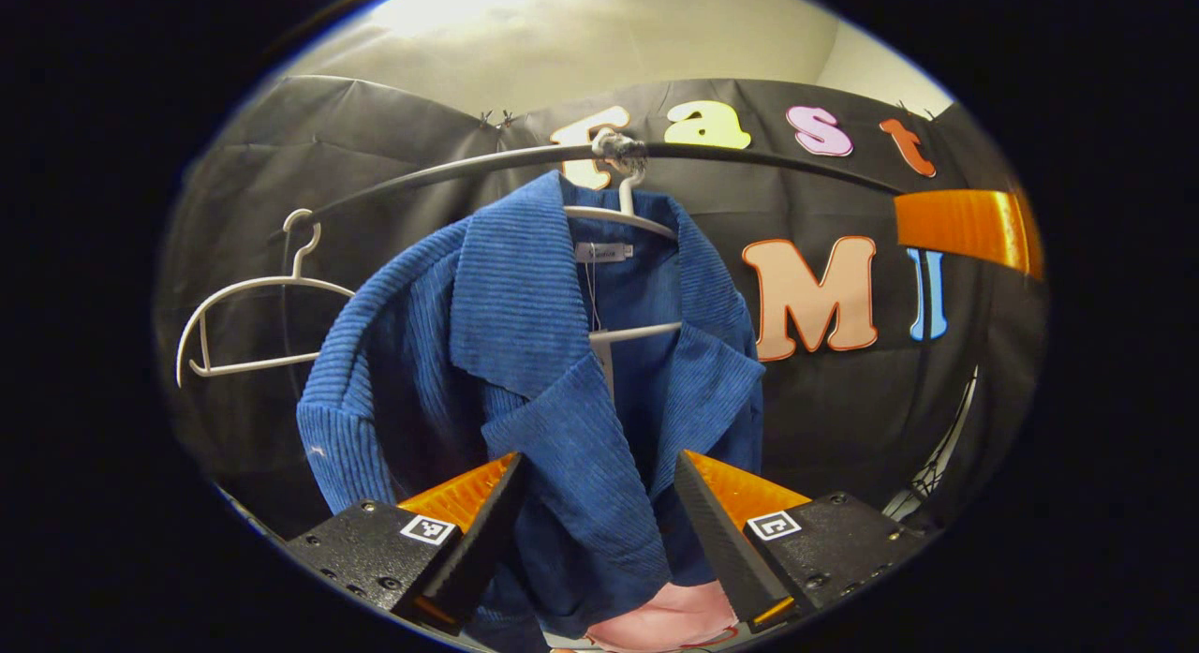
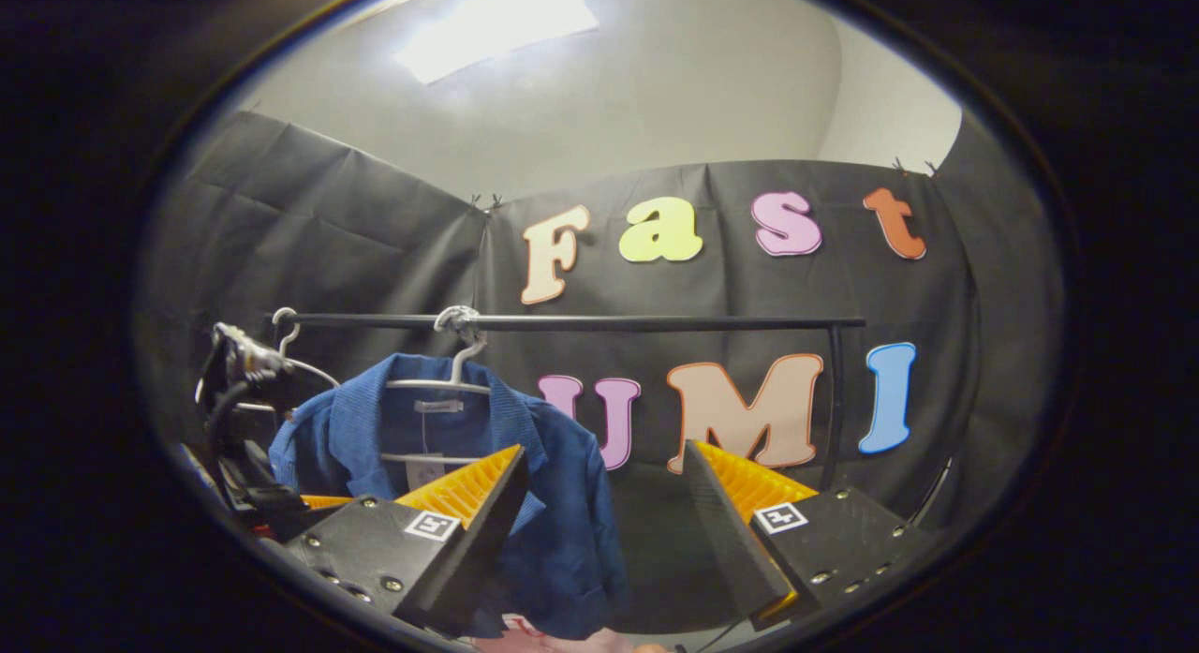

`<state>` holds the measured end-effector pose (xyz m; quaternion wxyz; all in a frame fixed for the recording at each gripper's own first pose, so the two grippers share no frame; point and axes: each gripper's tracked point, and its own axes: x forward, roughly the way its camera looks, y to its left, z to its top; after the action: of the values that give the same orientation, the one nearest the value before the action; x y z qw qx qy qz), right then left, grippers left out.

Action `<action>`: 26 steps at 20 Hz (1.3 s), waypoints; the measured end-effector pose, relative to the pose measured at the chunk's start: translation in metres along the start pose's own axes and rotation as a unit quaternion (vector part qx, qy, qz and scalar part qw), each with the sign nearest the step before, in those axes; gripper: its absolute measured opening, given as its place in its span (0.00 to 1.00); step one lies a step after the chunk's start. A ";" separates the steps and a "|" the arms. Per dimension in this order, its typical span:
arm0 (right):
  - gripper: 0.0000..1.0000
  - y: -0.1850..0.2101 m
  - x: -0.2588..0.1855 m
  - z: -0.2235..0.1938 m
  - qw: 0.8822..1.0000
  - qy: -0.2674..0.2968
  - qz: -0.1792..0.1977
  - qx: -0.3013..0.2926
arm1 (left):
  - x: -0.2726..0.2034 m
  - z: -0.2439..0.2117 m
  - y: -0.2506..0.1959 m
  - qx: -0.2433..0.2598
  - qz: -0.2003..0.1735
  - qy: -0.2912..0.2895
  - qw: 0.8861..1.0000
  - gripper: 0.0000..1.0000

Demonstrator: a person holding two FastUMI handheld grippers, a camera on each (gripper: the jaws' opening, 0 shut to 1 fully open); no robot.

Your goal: Grasp the clothes on the hanger with both hands and then place them into the laundry hamper below.

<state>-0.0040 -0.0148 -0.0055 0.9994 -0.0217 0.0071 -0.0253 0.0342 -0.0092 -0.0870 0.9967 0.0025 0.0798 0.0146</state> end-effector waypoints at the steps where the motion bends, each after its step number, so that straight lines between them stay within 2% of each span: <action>1: 0.98 0.000 -0.001 -0.001 1.000 0.001 0.001 -0.002 | 0.002 -0.006 0.000 -0.001 0.001 0.006 1.000 0.98; 2: 0.98 0.000 0.000 -0.001 1.000 0.002 0.002 -0.005 | 0.002 -0.008 0.000 -0.002 0.003 0.010 1.000 0.98; 3: 0.94 0.000 0.002 -0.002 1.000 0.002 0.002 -0.006 | 0.005 -0.010 0.001 -0.003 0.010 0.012 1.000 0.95; 4: 0.98 0.000 0.002 -0.003 1.000 0.004 0.003 -0.006 | 0.008 -0.011 0.004 -0.004 0.016 0.014 1.000 0.90; 5: 0.98 0.000 0.003 -0.006 1.000 0.005 0.004 -0.006 | 0.012 -0.012 0.009 -0.009 0.017 0.015 1.000 0.82; 6: 0.93 0.000 0.004 -0.007 1.000 0.007 0.005 -0.005 | 0.014 -0.012 0.013 -0.014 0.018 0.016 1.000 0.79; 7: 0.93 0.000 0.006 -0.009 1.000 0.010 0.006 -0.004 | 0.015 -0.013 0.015 -0.019 0.020 0.016 0.999 0.75; 8: 0.98 0.002 0.008 -0.010 1.000 0.011 0.007 -0.004 | 0.016 -0.014 0.018 -0.022 0.022 0.017 0.999 0.71; 15: 0.99 0.025 0.024 -0.031 0.999 0.027 0.034 0.001 | 0.017 -0.010 0.030 -0.037 0.010 0.014 0.999 0.09; 20: 0.99 0.054 0.038 -0.058 0.997 0.056 0.060 0.013 | 0.011 -0.005 0.031 -0.015 -0.010 0.006 1.000 0.00; 26: 0.99 0.088 0.063 -0.089 0.993 0.085 0.079 0.037 | 0.003 0.004 0.035 -0.004 -0.039 -0.005 0.999 0.01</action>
<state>0.0616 0.0660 -0.0989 0.9942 0.0181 0.0932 0.0513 0.0369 0.0257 -0.0832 0.9969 -0.0043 0.0749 -0.0240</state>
